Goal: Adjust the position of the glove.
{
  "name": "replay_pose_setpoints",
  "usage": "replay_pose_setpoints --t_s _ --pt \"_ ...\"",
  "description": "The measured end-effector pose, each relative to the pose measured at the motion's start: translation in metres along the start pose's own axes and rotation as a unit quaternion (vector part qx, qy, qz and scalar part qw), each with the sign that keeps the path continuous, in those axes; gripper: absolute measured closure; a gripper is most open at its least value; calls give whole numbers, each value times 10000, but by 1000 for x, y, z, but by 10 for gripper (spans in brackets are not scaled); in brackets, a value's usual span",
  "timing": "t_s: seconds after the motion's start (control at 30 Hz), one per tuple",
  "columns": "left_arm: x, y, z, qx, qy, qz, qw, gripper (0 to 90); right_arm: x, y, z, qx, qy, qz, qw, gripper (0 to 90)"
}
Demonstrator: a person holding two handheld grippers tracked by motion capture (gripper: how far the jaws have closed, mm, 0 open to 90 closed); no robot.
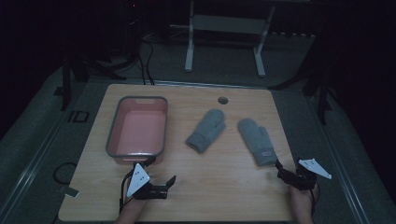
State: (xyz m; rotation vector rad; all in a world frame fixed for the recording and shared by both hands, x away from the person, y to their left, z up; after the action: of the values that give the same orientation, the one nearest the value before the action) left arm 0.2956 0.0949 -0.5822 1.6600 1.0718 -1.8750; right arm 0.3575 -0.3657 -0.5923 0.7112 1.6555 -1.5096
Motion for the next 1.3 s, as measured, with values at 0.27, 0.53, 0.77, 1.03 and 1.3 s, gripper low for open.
replay_pose_setpoints --t_s 0.27,0.53,0.77,1.03,1.3 --pt "-1 0 1 34 -21 98 9999 2 -11 -10 -16 -198 -324 -111 9992 102" --pt "-1 0 -1 21 -85 125 9999 2 -45 -24 -35 -442 -696 -11 9966 103" --pt "-2 0 1 45 14 159 9999 2 -76 -22 -59 -739 -936 82 9928 103" --pt "-2 0 1 80 -3 179 9998 2 -98 -9 -94 -1283 -1035 -4 9863 103" --pt "-2 0 2 121 19 160 9998 2 -116 8 -145 -1858 -1402 -118 9725 103"
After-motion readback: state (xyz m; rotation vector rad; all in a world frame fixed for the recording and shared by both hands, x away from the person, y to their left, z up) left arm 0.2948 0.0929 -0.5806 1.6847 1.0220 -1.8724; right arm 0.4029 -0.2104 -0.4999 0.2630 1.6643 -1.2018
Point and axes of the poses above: each handheld gripper's, and its own axes: y roughly forward along the jaws, x roughly out of its underside, z roughly to its right, the point moved 8 cm from there along y, roughly forward along the jaws, and after that the axes turned 7 degrees about -z, right-handed, at the moved point
